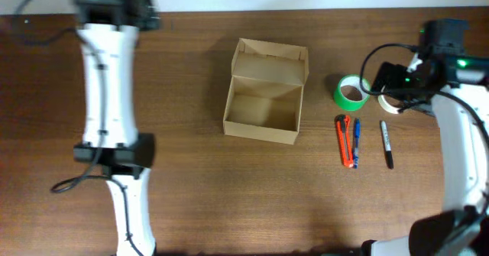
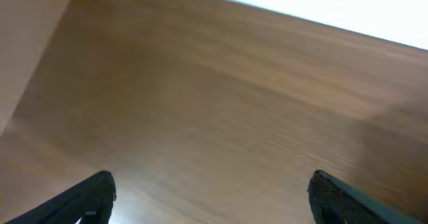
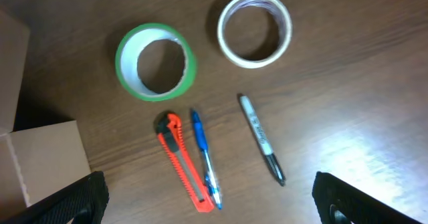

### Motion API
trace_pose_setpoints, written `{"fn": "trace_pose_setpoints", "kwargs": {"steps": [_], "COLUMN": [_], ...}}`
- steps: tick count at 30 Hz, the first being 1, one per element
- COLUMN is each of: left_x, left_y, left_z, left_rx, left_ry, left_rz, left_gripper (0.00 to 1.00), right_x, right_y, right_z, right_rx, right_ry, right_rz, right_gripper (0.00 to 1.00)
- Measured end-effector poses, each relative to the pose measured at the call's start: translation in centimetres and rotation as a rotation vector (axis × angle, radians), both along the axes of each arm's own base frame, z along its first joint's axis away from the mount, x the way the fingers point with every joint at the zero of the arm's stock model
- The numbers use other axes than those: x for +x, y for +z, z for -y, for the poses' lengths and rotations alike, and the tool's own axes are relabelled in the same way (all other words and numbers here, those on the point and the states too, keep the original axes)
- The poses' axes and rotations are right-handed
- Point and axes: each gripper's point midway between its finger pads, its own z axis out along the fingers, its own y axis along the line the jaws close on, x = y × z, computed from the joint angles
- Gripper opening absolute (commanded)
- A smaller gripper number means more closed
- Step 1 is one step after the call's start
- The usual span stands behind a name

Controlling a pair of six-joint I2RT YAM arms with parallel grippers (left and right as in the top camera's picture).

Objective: Pack container
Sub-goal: 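Withdraw the left arm and grasp the green tape roll with the right gripper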

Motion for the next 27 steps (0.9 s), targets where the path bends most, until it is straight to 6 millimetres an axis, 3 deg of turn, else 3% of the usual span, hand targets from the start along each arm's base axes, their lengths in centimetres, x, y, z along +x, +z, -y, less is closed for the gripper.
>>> {"fn": "trace_pose_setpoints", "kwargs": {"steps": [2, 4, 10, 13, 21, 27], "left_x": [-0.4, -0.8, -1.8, -2.1, -2.2, -2.2], "left_y": [-0.8, -1.5, -3.6, -4.1, -4.2, -4.2], "left_z": [-3.2, -5.0, -8.5, -9.4, -9.8, -9.8], "left_rx": [-0.022, -0.034, -0.068, -0.075, -0.079, -0.081], "left_ry": [0.054, 0.084, 0.153, 0.172, 0.180, 0.179], "left_rz": [-0.026, -0.053, -0.122, -0.137, -0.138, -0.138], "left_gripper": [0.96, 1.00, 1.00, 1.00, 1.00, 1.00], "right_x": [0.4, 0.8, 2.6, 3.5, 6.2, 6.7], "right_y": [-1.7, -3.1, -8.5, -9.9, -11.1, -13.6], "right_z": [0.1, 0.2, 0.0, -0.2, -0.3, -0.8], "right_rx": [0.004, 0.012, 0.058, 0.085, 0.131, 0.190], "right_ry": [-0.010, -0.016, -0.028, -0.045, -0.134, -0.217], "right_rz": [-0.046, -0.081, -0.171, -0.170, -0.090, -0.116], "right_gripper": [0.99, 1.00, 0.99, 0.99, 0.91, 0.86]}}
